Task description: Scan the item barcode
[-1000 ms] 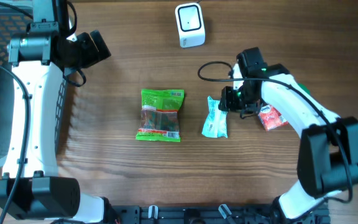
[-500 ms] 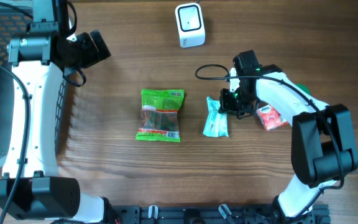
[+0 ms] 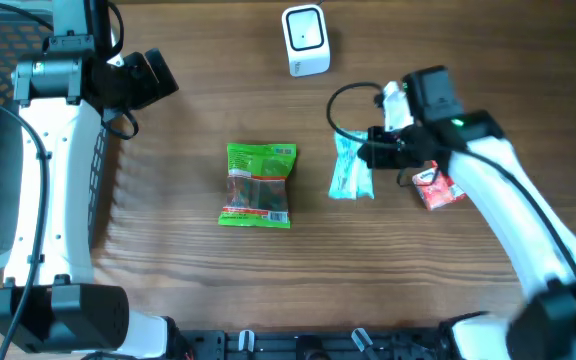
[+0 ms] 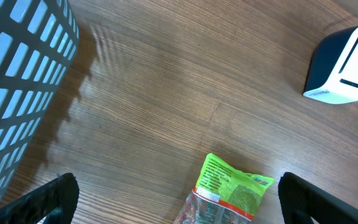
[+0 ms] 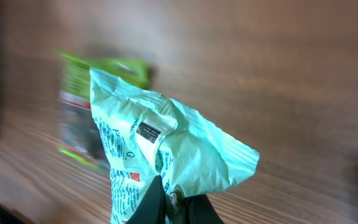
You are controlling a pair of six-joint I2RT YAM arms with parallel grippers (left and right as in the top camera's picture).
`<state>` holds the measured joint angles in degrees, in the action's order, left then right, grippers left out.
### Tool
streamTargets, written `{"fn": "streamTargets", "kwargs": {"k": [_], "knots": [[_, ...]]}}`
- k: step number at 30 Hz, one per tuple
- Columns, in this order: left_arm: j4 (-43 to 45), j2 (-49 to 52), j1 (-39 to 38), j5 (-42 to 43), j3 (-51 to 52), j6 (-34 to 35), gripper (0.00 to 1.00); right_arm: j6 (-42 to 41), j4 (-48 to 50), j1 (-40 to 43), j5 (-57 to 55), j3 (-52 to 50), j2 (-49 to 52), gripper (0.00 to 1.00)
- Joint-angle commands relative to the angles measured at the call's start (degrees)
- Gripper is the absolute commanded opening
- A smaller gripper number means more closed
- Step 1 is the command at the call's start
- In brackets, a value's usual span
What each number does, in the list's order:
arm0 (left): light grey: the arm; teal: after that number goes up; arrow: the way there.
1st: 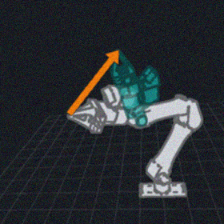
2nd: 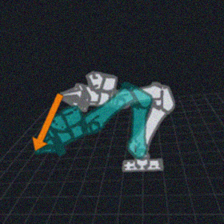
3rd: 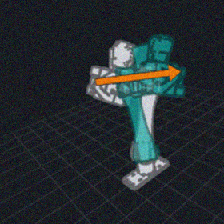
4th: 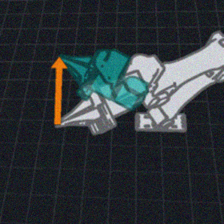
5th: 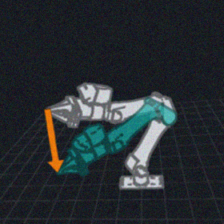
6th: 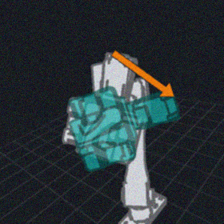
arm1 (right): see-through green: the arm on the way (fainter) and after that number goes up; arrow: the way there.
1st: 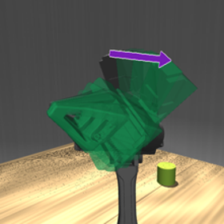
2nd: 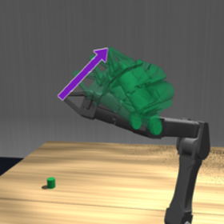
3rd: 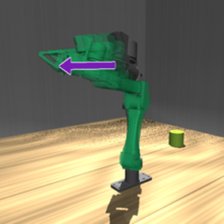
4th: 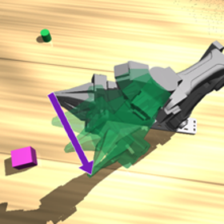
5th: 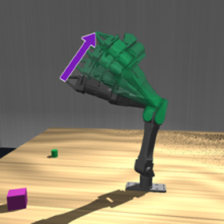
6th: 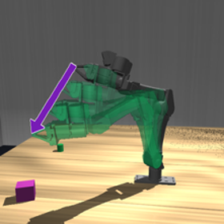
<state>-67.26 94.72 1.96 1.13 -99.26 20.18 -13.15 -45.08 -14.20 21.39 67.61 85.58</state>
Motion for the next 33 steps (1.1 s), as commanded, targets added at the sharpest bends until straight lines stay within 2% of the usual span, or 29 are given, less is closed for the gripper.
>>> {"fn": "streamTargets", "kwargs": {"k": [1, 6, 9, 12, 16, 19, 22, 24, 28, 33], "knots": [[0.1, 0.0, 0.2, -0.4, 0.1, -0.9, 1.00, -1.8, 2.2, -0.3, 4.0, 0.3, -5.4, 0.04], [0.2, 0.0, 0.2, -0.3, 0.1, -0.9, 1.00, 0.4, 3.8, -0.3, 5.3, 0.3, -7.8, 0.04], [0.1, 0.0, 0.2, -0.4, 0.2, -0.9, 1.00, -5.1, 4.0, -0.3, 4.3, 2.0, -7.7, 0.04], [0.1, 0.0, 0.2, -0.3, 0.1, -0.9, 1.00, -7.1, 3.5, -0.3, 3.9, 6.4, -7.4, 0.04], [0.1, 0.0, 0.2, -0.4, 0.1, -0.9, 1.00, -10.5, -2.5, -0.3, 3.8, 20.0, -4.1, 0.04], [0.1, 0.0, 0.2, -0.3, 0.1, -0.9, 1.00, -14.2, -11.7, -0.3, 0.9, 33.4, 1.1, 0.04], [0.1, 0.0, 0.2, -0.4, 0.2, -0.9, 1.00, -13.9, -21.9, -0.4, -2.9, 48.9, 8.1, 0.04], [0.1, 0.0, 0.2, -0.3, 0.2, -0.9, 1.00, -13.2, -24.5, -0.7, -5.5, 56.4, 12.0, 0.04], [0.1, 0.0, 0.2, -0.4, 0.2, -0.9, 1.00, -12.2, -19.7, -3.4, -13.0, 59.1, 15.4, 0.05], [0.1, 0.0, 0.2, -0.4, 0.2, -0.9, 1.00, -8.2, -11.9, -11.7, -33.3, 59.1, 20.3, 0.04]]}}
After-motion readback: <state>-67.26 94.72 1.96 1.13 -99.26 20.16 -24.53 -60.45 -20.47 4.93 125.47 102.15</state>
